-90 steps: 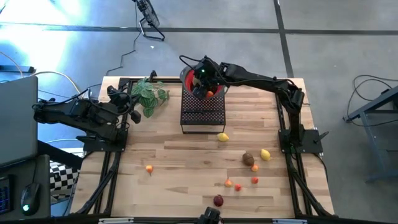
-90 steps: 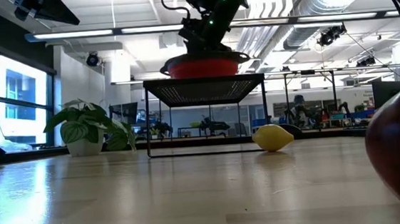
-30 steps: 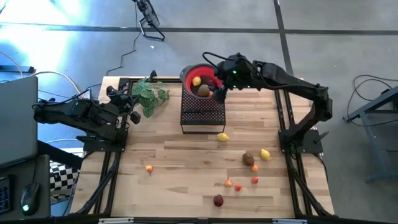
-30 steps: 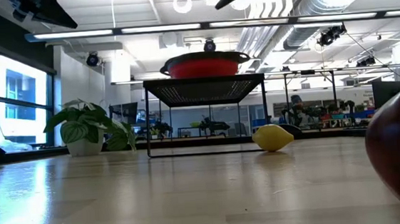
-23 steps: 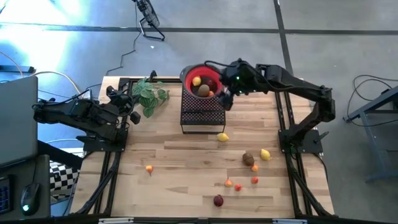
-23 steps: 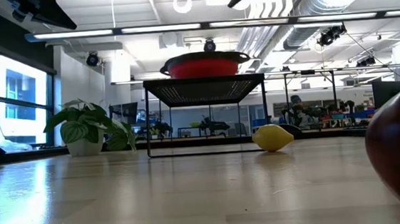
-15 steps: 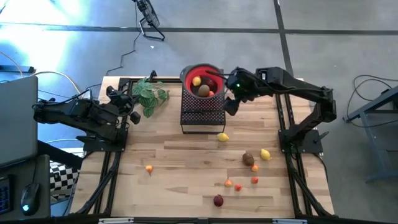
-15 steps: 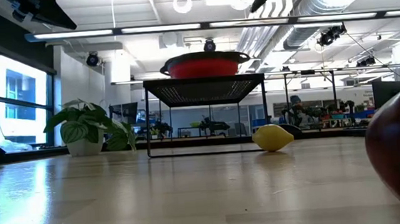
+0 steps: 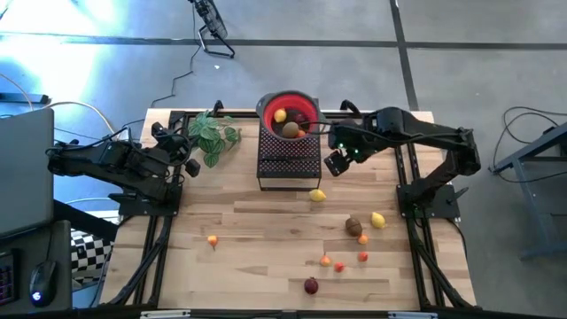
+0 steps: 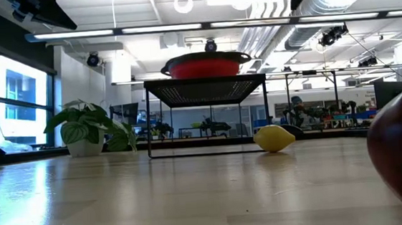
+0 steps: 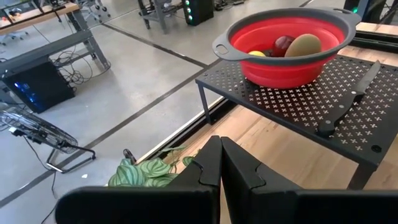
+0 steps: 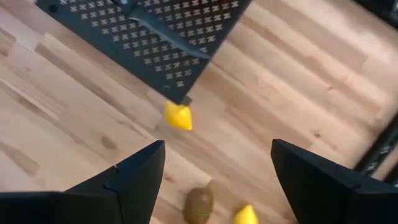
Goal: Pick & Place Fruit
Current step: Put the kiwi into the red strainer bowl
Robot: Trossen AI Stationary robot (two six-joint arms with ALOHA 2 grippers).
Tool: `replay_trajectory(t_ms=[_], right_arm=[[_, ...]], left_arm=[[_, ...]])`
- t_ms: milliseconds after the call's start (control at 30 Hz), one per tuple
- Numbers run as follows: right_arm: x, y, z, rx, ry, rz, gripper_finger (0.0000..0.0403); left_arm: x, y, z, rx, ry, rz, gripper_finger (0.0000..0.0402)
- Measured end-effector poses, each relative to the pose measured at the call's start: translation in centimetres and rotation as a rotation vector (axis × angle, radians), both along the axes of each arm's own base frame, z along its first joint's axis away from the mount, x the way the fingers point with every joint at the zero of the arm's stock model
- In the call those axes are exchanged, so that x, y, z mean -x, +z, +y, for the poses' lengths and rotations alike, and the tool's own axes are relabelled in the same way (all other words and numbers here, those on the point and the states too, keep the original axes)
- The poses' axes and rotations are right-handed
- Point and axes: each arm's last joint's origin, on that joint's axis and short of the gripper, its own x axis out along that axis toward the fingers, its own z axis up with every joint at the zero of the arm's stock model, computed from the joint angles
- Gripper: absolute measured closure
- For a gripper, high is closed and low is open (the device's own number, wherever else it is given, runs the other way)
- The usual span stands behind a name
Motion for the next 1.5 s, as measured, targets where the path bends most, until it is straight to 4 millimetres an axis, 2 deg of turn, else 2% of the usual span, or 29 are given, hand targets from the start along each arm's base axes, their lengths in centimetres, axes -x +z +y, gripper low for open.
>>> replay_trajectory(t_ms=[367, 633, 733, 933, 1233, 1500], right_arm=[[-0.1, -0.1, 2.9, -0.12, -0.06, -0.026, 0.0117], [0.0, -2.2, 6.2, -0.154, 0.027, 0.067, 0.0117], [0.1, -3.5, 7.1, -0.159, 0.022, 0.117, 0.0117], [0.5, -6.3, 8.2, -0.185, -0.111, 0.216, 0.0117], [1.5, -11.6, 9.9, -0.249, -0.223, 0.375, 0.0117], [1.4, -15.4, 10.3, -0.316, -0.208, 0.367, 0.0117]], left_arm=[[-0.1, 0.0, -0.1, 0.024, -0.019, -0.008, 0.0402], [-0.1, 0.0, -0.1, 0.04, -0.011, -0.027, 0.0402], [-0.1, 0.0, -0.1, 0.042, -0.014, -0.026, 0.0402], [-0.1, -0.1, -0.1, 0.062, -0.043, -0.022, 0.0402], [-0.2, -0.1, -0.2, 0.079, -0.069, -0.017, 0.0402], [-0.2, -0.2, -0.3, 0.106, -0.11, -0.01, 0.0402]])
